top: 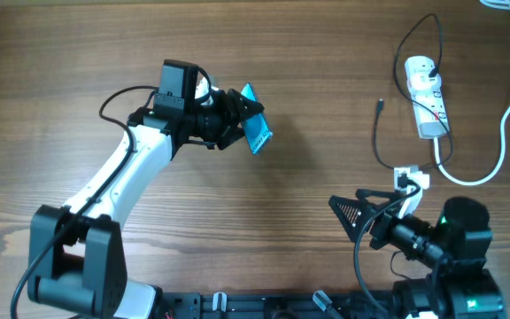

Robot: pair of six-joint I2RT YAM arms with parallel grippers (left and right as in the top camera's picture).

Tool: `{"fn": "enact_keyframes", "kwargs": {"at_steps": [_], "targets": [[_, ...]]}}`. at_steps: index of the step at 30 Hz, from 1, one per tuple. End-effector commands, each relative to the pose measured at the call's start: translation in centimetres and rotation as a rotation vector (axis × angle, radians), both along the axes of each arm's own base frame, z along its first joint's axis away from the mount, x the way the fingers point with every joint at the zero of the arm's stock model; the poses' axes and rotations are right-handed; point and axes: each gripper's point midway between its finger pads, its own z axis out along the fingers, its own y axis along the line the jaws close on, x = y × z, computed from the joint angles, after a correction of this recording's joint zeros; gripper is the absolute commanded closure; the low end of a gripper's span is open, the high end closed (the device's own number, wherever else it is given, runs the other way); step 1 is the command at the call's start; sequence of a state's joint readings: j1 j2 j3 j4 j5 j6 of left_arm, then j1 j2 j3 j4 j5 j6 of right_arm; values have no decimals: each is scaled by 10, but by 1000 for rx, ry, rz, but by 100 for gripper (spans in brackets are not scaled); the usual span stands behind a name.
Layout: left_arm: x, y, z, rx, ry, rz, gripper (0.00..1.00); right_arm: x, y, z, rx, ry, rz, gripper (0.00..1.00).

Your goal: Plug charger to phone and switch on socket

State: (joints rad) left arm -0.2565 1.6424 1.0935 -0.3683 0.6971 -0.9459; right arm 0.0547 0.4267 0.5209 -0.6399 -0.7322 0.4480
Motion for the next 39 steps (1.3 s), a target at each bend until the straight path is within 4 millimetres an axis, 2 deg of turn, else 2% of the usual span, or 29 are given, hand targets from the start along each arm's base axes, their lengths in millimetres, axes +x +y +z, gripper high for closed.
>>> {"fn": "enact_keyframes", "kwargs": {"at_steps": [1, 6, 9, 11, 17, 19, 24, 28, 30, 34, 39], "targets": [[-3, 0, 50, -3, -166, -42, 53, 1, 0, 16, -80, -21, 50, 3], [-23, 18, 93, 61, -267, 22, 53, 9, -8, 13, -156, -34, 28, 4], [-36, 28, 112, 117, -321, 74, 53, 21, -17, 16, -199, -78, -32, 11], [-44, 31, 118, 143, -328, 105, 53, 28, -17, 25, -181, -119, -46, 18], [-55, 20, 115, 157, -295, 119, 52, 38, -11, 41, -139, -200, -49, 17], [-51, 24, 112, 168, -271, 166, 52, 37, -4, 39, -126, -208, -21, 10], [-40, 31, 98, 182, -197, 266, 53, 40, 25, 17, -73, -179, 50, 5], [-32, 28, 83, 170, -122, 312, 53, 53, 55, 13, -39, -223, 82, 4], [-26, 25, 76, 155, -83, 340, 53, 62, 77, 10, -51, -255, 99, 4], [-24, 24, 71, 140, -50, 362, 53, 82, 117, -10, -67, -278, 122, 2], [-29, 16, 73, 99, -21, 331, 53, 104, 139, -28, 10, -247, 103, 2]]}}
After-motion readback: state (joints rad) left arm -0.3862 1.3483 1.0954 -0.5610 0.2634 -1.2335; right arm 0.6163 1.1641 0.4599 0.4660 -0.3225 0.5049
